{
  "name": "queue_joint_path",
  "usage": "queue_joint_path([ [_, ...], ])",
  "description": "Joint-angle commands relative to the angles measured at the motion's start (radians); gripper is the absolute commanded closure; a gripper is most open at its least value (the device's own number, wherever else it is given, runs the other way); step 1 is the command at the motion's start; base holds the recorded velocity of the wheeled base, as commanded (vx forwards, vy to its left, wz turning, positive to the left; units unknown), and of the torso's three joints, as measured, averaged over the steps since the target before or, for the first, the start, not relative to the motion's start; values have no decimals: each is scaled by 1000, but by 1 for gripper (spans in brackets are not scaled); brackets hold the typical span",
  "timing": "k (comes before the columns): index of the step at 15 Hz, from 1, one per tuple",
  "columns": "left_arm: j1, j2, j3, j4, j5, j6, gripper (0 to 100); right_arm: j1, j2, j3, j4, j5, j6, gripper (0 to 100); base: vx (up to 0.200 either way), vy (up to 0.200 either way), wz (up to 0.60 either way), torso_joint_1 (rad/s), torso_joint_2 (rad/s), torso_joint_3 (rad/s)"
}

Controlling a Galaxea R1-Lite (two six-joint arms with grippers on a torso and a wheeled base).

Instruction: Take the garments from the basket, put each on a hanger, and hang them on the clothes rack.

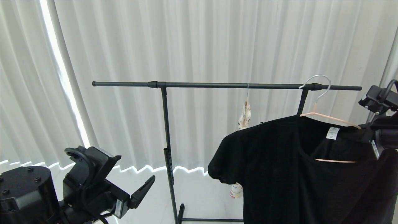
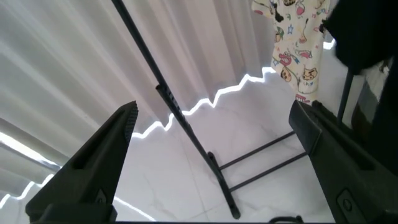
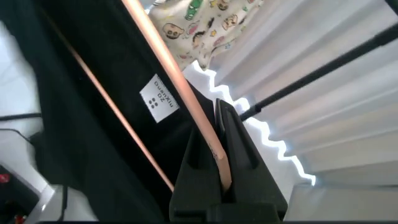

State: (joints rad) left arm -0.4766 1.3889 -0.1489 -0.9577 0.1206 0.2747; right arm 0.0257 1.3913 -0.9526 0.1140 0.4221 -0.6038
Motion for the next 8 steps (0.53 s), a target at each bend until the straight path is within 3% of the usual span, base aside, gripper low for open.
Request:
queue_joint_path([
  [1, 12, 7, -18, 4, 7, -8, 0, -23, 0, 5, -1, -28, 1, 100, 0, 0, 0, 0, 0, 0],
  [4, 219, 25, -29, 86, 33, -43, 0, -92, -21, 26, -1, -152, 24, 100, 0, 0, 0, 0, 0, 0],
  [6, 266, 12, -95, 195, 34, -134, 0, -124, -51, 51, 1, -181, 52, 100, 0, 0, 0, 0, 0, 0],
  [8, 260, -50, -262, 453, 30, -242, 0, -167, -72, 69, 9, -207, 58, 100, 0, 0, 0, 0, 0, 0],
])
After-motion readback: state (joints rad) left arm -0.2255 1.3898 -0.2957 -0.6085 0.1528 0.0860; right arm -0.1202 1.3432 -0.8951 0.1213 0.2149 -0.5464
